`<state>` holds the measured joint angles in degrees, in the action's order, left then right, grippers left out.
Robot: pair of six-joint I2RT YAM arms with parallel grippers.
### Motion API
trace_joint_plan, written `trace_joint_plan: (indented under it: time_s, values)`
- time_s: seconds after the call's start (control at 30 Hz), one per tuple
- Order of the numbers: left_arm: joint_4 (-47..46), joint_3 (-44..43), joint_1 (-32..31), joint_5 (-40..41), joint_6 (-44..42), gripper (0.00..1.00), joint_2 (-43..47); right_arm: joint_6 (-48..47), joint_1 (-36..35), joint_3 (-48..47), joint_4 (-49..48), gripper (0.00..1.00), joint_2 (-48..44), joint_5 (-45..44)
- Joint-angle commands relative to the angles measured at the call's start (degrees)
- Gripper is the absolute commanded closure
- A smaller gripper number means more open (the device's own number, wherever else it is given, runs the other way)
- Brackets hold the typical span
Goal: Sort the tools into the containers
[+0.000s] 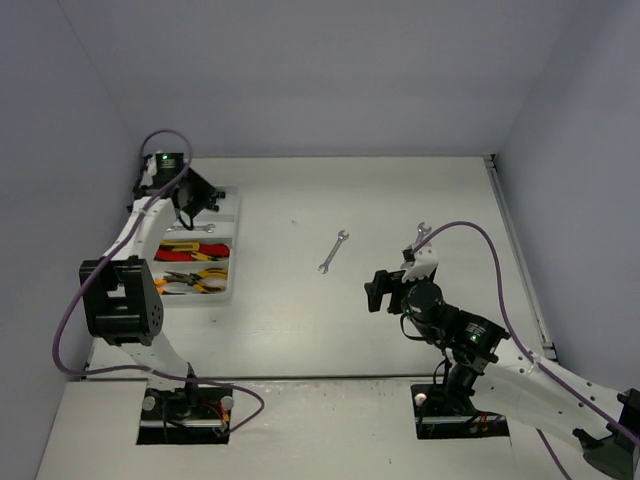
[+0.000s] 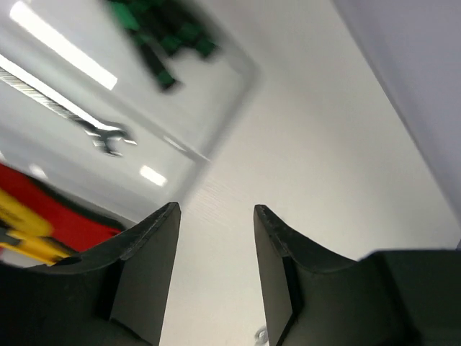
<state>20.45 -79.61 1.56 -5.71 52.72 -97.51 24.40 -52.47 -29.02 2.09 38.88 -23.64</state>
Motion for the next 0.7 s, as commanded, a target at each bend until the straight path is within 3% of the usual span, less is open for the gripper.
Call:
trace_joint_plan:
  time_s: [0.0,0.07,0.3,0.67]
  values:
    - [2.6,-4.7,-15.3,2.7,-21.3,0.57,4.9,0.7,0.4,-1.0,-2.4,0.17,-0.5,-1.9]
    - [3.2,-5.5,-24.8,1.4,-27.1,0.57,3.3,0.8,0.5,-1.2,-2.0,0.18,-0.7,-1.5]
    - [7.2,-9.7,-41.4,8.9,-37.5,0.57,-6.4,1.2,0.4,-1.0,-0.5,0.17,-2.0,0.0]
    - [10.4,-14.5,-45.5,8.9,-37.4,0.57,-17.6,1.8,0.5,-0.3,0.6,0.18,-5.4,2.6]
